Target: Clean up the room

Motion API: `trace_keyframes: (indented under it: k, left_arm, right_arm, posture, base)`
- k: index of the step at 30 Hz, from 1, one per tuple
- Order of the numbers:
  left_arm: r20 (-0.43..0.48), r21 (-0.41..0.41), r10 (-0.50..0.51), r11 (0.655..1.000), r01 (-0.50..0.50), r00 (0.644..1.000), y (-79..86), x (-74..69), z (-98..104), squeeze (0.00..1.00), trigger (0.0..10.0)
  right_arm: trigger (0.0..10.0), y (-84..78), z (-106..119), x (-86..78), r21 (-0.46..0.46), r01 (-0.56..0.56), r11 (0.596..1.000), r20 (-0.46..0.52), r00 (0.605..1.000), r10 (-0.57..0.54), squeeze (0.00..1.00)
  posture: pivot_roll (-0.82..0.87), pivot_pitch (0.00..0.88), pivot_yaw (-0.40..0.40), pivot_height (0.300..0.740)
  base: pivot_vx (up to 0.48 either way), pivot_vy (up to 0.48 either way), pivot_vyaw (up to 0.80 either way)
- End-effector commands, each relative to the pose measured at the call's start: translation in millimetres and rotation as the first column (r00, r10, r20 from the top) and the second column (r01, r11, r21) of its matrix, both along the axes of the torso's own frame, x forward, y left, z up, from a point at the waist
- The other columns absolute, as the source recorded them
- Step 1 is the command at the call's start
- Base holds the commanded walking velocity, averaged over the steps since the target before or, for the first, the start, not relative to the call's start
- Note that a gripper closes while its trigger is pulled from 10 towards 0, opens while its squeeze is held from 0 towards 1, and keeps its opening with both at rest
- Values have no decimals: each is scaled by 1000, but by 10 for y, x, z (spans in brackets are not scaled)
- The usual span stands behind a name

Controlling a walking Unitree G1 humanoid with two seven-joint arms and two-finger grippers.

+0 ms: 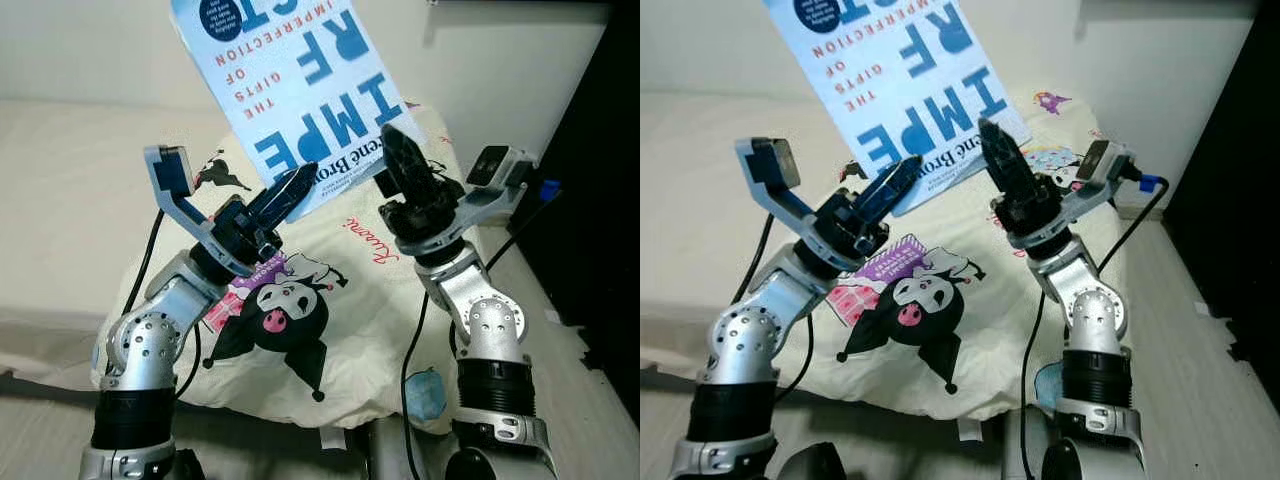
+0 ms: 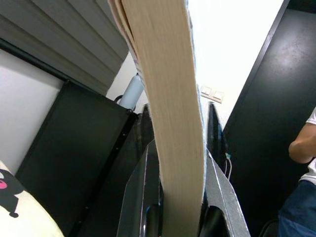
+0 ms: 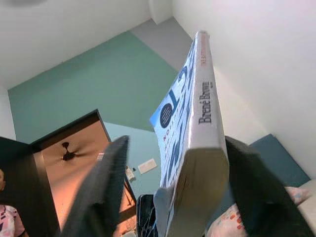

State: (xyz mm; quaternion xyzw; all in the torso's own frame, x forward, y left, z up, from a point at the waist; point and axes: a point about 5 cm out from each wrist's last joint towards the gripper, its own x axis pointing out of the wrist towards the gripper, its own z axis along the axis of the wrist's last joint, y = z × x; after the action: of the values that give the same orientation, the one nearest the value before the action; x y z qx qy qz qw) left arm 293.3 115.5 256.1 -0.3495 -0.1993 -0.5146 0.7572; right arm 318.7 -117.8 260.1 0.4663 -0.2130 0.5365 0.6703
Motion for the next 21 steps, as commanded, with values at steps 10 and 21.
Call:
trace_keyframes:
  k: [10,21]
  left_arm:
    - [44,17,57,998,-58,997,52,-3,45,0,10000]
    - [25,46,141,989,-142,990,34,97,31,482,10000]
  right_arm:
    - [0,80,34,-5,-21,4,1000,-3,1000,-4,0]
    - [0,100,3,21,-51,25,998,-20,999,-26,0]
  posture:
    - [-126,0,-17,467]
    - [-122,0,-25,467]
  base:
    - [0,0,0]
    - [0,0,0]
